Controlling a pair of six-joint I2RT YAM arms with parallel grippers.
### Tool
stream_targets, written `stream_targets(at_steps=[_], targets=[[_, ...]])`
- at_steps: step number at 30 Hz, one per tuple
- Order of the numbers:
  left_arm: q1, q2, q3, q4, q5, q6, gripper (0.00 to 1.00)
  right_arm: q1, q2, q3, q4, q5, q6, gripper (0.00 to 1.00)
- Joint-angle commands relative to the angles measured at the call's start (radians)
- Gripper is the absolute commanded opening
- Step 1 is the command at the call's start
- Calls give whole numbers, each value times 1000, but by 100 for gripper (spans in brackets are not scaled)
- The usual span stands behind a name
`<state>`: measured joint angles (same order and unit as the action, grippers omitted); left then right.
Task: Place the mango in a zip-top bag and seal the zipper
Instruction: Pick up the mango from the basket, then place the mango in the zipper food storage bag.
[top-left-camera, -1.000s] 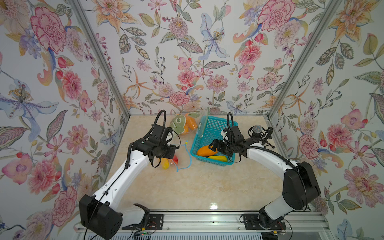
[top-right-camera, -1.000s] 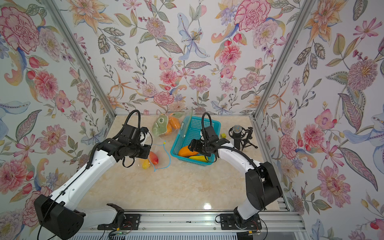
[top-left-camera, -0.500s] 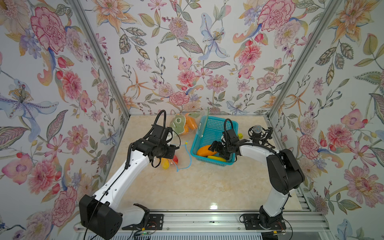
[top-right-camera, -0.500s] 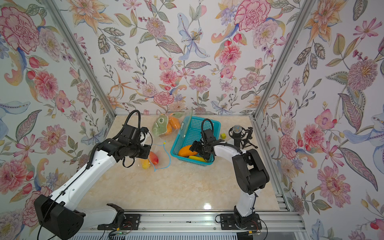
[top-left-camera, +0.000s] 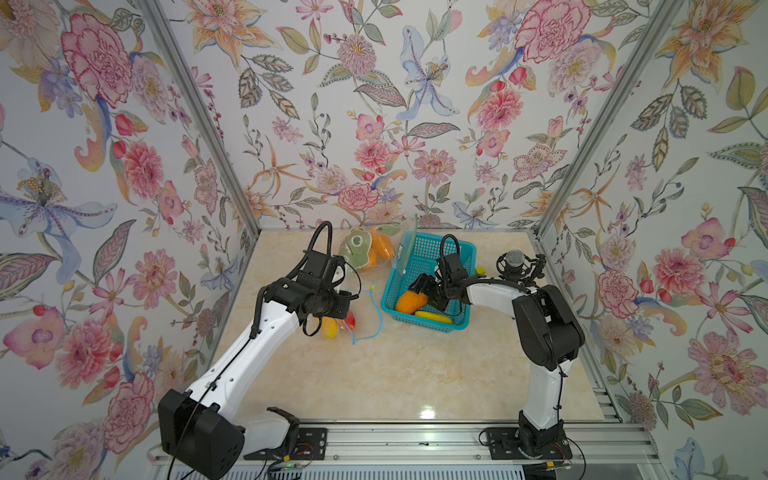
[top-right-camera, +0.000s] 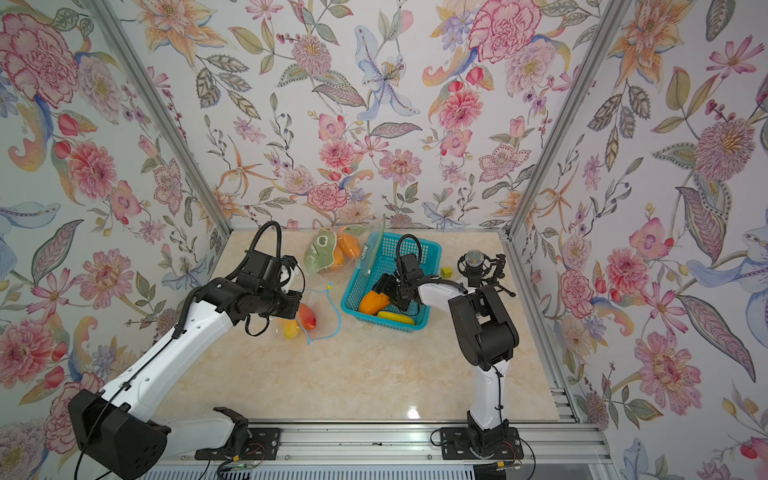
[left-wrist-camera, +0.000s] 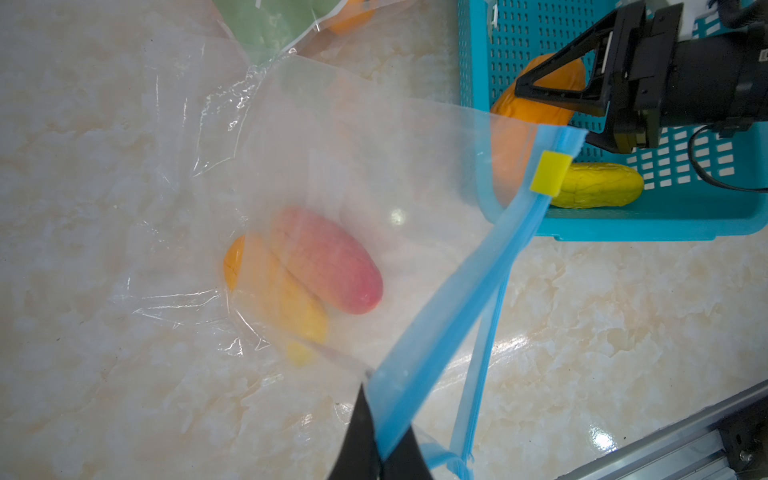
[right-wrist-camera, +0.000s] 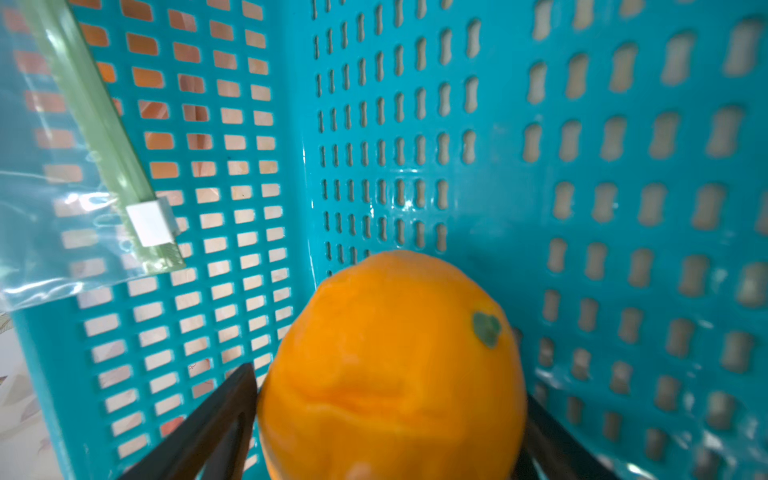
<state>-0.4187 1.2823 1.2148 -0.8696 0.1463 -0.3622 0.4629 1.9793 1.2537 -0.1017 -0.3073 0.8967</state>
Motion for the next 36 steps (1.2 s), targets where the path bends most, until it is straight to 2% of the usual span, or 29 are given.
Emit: stream_targets(at_steps=[1, 3, 5, 19, 22, 28, 33, 36], targets=[[10, -24, -14, -2, -20, 8, 0, 12, 21, 21, 3, 11, 31, 75], [10, -24, -13, -5, -21, 6, 0, 9, 7, 15, 5, 13, 24, 65], [10, -24, -12, -5, -21, 6, 0, 7, -18, 15, 5, 21, 7, 59], [10, 2, 81, -35, -6, -2, 0, 23, -407, -74, 1, 162, -130, 58], [9, 5, 95, -37, 6, -6, 0, 72, -497, -93, 4, 197, -166, 58], [10, 34, 121, -42, 21, -4, 0, 242, -637, -152, 100, 296, -235, 59], [9, 41, 124, -34, 41, -9, 0, 387, -651, -195, 230, 403, -312, 59], [9, 38, 130, -34, 49, -15, 0, 428, -625, -224, 349, 429, -321, 59]])
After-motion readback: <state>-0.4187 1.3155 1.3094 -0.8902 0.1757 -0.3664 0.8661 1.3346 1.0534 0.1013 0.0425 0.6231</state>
